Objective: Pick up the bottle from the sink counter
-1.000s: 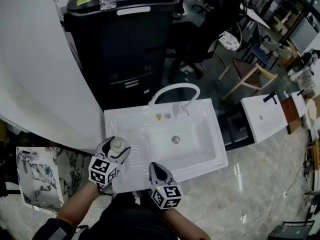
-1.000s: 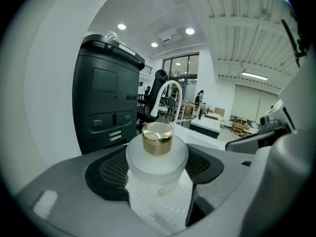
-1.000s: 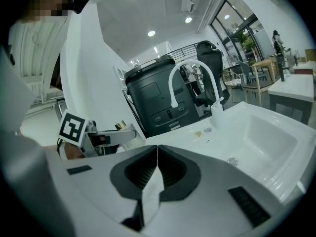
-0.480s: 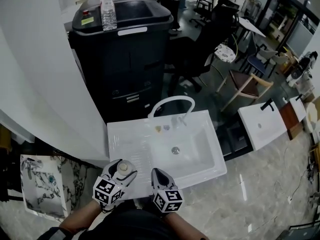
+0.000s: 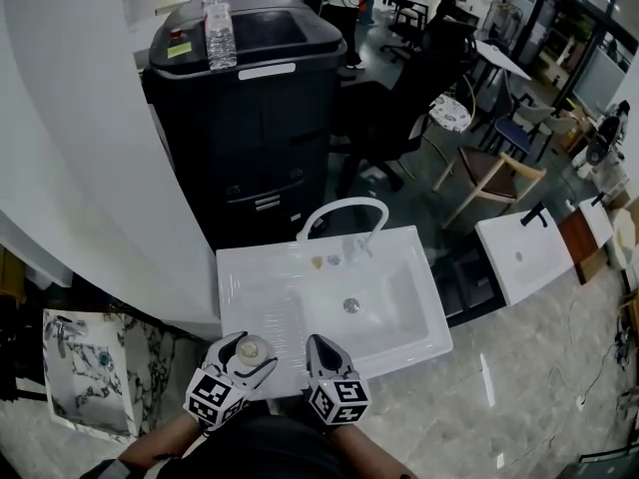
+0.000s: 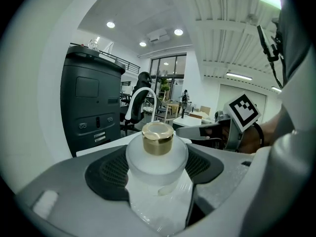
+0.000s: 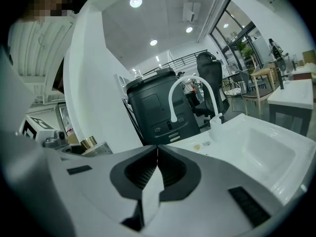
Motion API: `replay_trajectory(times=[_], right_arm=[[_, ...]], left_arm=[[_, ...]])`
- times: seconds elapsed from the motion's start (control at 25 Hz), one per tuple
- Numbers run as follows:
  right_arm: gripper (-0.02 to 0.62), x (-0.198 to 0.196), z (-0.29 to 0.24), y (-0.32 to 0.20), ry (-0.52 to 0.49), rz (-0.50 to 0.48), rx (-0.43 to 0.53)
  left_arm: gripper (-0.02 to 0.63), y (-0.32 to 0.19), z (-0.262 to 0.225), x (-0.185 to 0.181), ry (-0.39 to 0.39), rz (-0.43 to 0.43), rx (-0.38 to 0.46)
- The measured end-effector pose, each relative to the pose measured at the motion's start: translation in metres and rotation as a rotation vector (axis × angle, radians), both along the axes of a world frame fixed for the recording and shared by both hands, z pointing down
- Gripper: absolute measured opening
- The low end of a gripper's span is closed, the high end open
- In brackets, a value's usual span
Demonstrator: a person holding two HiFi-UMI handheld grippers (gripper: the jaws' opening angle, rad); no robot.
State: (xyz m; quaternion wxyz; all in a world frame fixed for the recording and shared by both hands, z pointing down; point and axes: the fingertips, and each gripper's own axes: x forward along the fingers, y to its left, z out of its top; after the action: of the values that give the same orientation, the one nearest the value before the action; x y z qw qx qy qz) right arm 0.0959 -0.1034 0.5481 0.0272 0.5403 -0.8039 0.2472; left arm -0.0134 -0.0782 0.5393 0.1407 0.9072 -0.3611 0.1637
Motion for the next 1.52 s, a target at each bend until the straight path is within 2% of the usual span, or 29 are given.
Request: replay_trajectory(times=[0.32,0.6,1.52], right_arm=[[0.008,-0.005,-0.015,-0.005,0.015,-0.022,0.052],[0.008,-0.011,-0.034,-0.003,0.058,-0.035,0.129],[0.008,-0.020,-0.049,-0.006,0.121,-0.071,0.233]], left_arm=[[0.336,-0.002,-0.014,-0.002,-0.013,-0.021,0.045],[0.336,-0.001,-0.010,-0.004,-0.004,-0.030,0.033],[0.336,-0.011,-0.005,-0.012,-0.016,-0.045,0.027]])
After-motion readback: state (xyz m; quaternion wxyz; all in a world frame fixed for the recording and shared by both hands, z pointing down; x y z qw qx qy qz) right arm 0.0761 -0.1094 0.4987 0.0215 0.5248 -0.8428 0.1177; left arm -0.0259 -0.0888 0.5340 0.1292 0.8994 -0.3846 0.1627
